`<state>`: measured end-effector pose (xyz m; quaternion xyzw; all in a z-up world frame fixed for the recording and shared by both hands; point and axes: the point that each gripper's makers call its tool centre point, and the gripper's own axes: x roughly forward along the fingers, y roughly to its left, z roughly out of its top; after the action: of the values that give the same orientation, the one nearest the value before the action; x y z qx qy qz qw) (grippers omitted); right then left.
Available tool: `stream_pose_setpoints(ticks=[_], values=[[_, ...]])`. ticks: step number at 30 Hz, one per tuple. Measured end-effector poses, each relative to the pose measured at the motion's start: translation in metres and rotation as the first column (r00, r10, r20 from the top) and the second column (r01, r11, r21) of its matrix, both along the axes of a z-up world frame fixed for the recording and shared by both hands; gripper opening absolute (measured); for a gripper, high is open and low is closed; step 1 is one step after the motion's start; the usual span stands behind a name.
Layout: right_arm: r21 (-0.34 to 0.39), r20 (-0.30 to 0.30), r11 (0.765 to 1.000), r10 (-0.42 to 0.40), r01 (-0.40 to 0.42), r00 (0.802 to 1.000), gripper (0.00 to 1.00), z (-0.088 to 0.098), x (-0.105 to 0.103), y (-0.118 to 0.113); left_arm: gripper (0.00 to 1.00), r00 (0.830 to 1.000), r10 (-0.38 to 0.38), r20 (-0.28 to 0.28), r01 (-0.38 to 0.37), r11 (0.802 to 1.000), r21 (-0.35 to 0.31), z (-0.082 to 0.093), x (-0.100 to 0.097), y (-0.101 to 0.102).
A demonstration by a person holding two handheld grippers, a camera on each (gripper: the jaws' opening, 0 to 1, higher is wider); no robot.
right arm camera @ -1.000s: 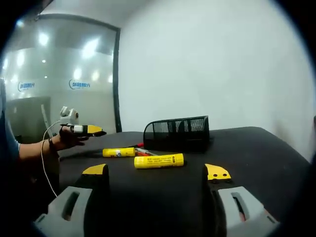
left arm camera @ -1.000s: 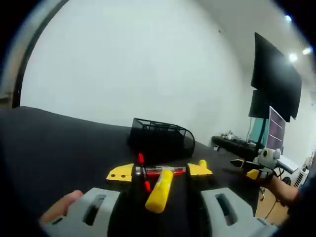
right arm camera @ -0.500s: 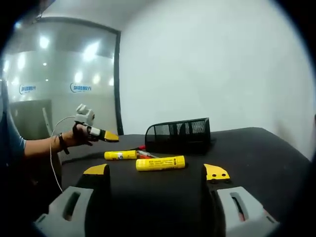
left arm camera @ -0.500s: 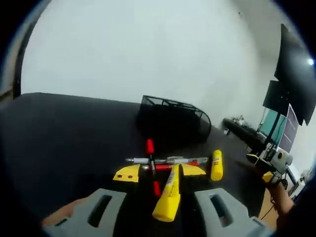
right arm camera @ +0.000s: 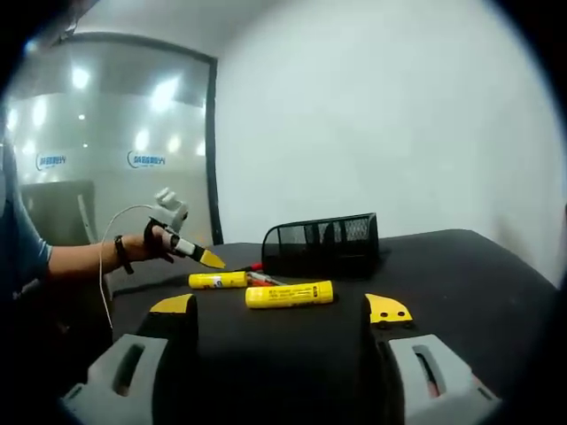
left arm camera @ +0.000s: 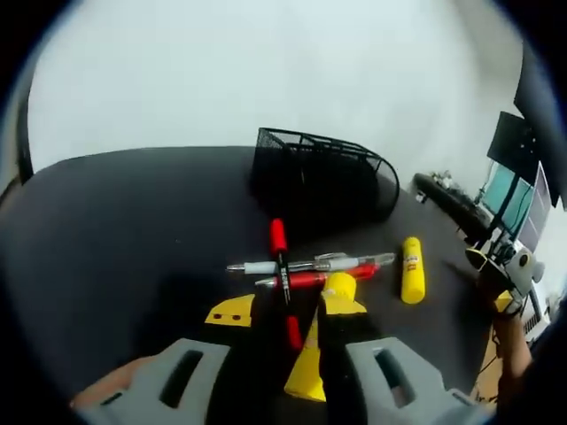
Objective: Pick up pens and glue sticks and place them into the holder.
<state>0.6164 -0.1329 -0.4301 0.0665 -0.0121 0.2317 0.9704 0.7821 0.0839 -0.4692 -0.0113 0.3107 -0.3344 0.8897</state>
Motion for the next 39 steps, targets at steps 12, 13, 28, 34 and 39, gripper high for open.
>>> stream_pose_setpoints(ticks=[12,13,28,34,39], values=[[0.004,0.003,1.0,0.002,-0.002,1.0,0.7,0.001,0.0,0.0,0.2,0.997,-0.023,-0.079,0.027,0.998,0.048,-0.012,0.002,-0.004],[0.003,0.003,1.0,0.003,-0.003,1.0,0.7,0.001,0.0,0.0,0.19,0.996,-0.027,-0.085,0.031,0.998,0.052,-0.014,0.001,-0.005],[0.006,0.004,1.0,0.003,-0.003,1.0,0.7,0.001,0.001,-0.002,0.07,0.997,-0.014,-0.07,0.02,0.996,0.086,-0.012,0.003,0.0],[0.007,0.002,1.0,0.002,-0.002,1.0,0.7,0.001,0.001,-0.002,0.06,0.998,-0.007,-0.068,0.012,0.997,0.076,-0.009,0.003,0.003],[0.007,0.0,1.0,0.0,0.0,1.0,0.7,0.001,0.001,-0.002,0.06,1.0,0.014,-0.016,-0.013,0.999,0.047,0.007,0.004,0.007]])
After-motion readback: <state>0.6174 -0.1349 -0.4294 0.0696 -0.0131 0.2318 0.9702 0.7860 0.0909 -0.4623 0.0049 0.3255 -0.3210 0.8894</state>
